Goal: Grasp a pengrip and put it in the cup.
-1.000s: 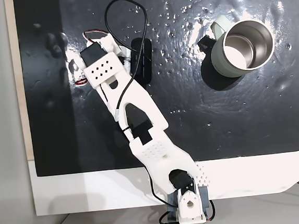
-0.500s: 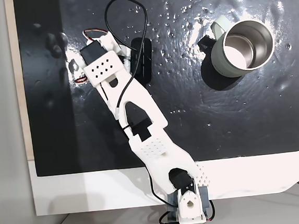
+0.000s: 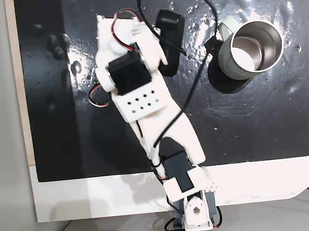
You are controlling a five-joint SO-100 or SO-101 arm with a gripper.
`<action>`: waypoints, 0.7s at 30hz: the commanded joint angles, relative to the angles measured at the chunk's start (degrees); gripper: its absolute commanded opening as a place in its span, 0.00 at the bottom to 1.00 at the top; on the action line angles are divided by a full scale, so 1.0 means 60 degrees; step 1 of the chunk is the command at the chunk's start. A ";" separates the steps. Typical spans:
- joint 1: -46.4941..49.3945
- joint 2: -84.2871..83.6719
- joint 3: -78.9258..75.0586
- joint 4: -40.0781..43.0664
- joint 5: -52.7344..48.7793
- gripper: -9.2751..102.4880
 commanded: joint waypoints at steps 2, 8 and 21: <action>0.1011 0.1479 0.0029 0.0176 -0.0264 0.09; 0.2842 0.1992 0.0806 0.0439 -0.0234 0.09; 0.6489 0.1729 0.0850 0.1377 -0.0688 0.09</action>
